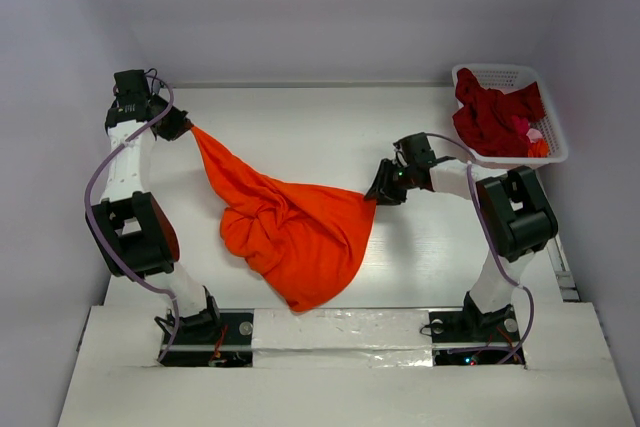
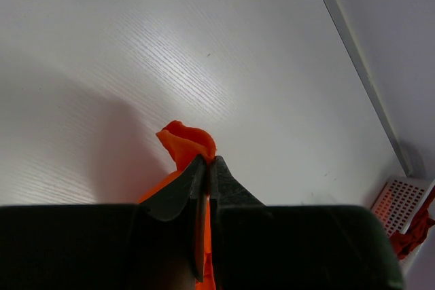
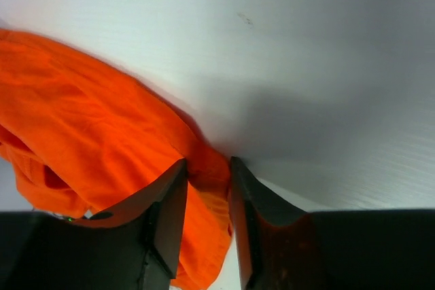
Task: Fold and stack the t-shirts
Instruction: Flatten out the tshirt
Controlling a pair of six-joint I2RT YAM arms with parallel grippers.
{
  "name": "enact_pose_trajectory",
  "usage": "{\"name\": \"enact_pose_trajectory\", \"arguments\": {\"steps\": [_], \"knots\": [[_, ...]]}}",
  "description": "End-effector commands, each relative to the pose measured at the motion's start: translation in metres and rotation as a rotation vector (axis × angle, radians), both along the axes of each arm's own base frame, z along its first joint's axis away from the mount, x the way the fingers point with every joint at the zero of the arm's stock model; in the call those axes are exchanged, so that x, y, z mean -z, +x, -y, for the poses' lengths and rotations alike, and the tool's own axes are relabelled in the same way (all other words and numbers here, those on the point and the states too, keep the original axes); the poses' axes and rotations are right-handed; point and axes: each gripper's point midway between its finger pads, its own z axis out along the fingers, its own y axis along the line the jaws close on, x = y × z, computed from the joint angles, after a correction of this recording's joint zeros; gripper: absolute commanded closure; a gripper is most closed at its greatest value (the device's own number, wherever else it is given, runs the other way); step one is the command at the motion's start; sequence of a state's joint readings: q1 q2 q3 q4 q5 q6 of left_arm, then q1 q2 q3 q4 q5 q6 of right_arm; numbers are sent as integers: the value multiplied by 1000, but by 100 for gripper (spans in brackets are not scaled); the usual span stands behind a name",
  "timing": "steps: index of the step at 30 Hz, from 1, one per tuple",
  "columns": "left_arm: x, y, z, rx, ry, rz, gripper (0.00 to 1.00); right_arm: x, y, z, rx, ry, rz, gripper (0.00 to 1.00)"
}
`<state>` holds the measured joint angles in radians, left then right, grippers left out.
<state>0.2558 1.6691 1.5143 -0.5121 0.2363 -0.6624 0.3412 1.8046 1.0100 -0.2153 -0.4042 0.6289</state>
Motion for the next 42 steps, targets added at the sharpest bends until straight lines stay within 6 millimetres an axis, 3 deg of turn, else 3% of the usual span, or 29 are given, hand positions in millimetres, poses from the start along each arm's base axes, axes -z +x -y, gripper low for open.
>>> {"name": "enact_pose_trajectory", "arguments": {"steps": [1, 3, 6, 7, 8, 13, 17, 25, 26, 28, 29, 32, 33, 36, 37, 42], "knots": [[-21, 7, -2, 6, 12, 67, 100, 17, -16, 14, 19, -70, -53, 64], [-22, 7, -2, 6, 13, 70, 100, 18, -16, 14, 19, -72, -54, 68], [-21, 7, -2, 6, 12, 68, 100, 19, -15, 15, 20, -79, -55, 82], [-21, 7, -1, 7, 9, 69, 100, 21, -16, 16, 19, -82, -58, 97], [-22, 7, -1, 6, 11, 72, 100, 20, -15, 16, 21, -87, -58, 100], [-20, 6, -1, 8, 8, 68, 100, 16, -13, 16, 17, -91, -51, 100], [-22, 6, 1, 14, 4, 72, 100, -5, -4, 13, 10, -80, -12, 100], [-40, 10, 7, 39, -23, 124, 100, -92, 29, -3, -40, -27, 123, 100], [-43, 11, 11, 52, -36, 134, 100, -115, 41, -8, -48, -10, 174, 100], [-51, 14, 14, 60, -51, 160, 100, -136, 45, -9, -80, -16, 204, 100], [-55, 14, 17, 69, -71, 173, 100, -164, 57, -12, -87, -6, 273, 100], [-68, 17, 23, 90, -96, 217, 100, -194, 66, -11, -112, -31, 322, 100], [-74, 18, 24, 96, -96, 236, 100, -219, 73, -11, -105, -33, 369, 100], [-95, 19, 27, 114, -88, 295, 100, -247, 81, -10, -93, -39, 428, 100], [-105, 18, 28, 121, -83, 322, 100, -265, 85, -11, -89, -26, 474, 100], [-156, 17, 34, 162, -70, 444, 100, -310, 93, -6, -71, -18, 569, 100]]}}
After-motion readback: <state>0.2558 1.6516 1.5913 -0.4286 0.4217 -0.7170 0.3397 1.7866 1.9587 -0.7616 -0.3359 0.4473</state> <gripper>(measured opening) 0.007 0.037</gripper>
